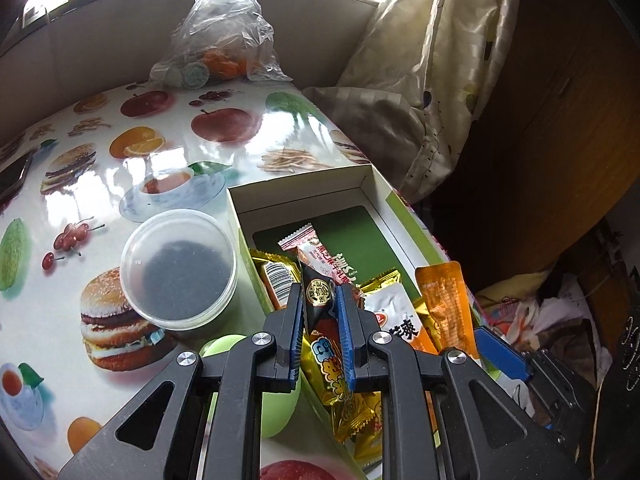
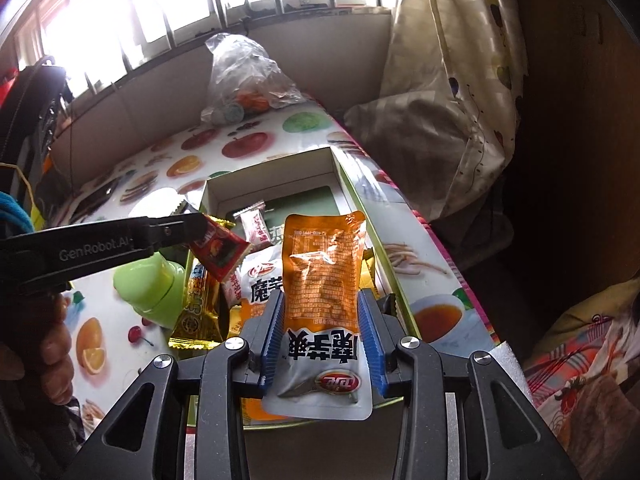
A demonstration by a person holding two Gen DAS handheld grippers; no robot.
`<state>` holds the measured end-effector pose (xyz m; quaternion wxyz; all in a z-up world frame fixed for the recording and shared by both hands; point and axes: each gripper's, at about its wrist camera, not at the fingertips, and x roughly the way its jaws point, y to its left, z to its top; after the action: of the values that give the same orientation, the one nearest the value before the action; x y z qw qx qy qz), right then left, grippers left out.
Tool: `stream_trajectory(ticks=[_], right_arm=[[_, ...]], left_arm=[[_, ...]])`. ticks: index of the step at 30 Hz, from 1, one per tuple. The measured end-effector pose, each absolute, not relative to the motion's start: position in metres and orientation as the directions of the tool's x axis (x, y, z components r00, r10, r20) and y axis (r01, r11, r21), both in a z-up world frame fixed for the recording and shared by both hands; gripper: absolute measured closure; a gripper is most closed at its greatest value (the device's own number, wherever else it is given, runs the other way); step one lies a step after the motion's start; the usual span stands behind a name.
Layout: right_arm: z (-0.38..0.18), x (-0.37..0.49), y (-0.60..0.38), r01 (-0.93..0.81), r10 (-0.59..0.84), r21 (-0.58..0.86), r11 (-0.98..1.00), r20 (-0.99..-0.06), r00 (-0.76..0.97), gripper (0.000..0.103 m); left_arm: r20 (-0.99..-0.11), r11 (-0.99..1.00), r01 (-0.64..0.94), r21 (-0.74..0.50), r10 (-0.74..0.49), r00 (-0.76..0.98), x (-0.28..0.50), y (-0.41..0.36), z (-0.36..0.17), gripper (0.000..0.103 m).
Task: Organize snacks
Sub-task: 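Carry the chocolate bar and orange packet over the green box, then lower both snacks into the box and open both grippers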
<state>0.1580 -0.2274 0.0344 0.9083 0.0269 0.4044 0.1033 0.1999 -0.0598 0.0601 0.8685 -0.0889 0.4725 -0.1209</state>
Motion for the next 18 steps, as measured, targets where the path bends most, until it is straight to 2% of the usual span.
stream_trajectory(ticks=[18], right_arm=[[0.029,0.166,-0.226,-0.186,0.214,0.121,0.975,-0.731,0.647,0.058]], left_arm=[[-0.820,0.962,0.136,-0.238,-0.273,0.503,0.211,-0.069,0.051,0.082]])
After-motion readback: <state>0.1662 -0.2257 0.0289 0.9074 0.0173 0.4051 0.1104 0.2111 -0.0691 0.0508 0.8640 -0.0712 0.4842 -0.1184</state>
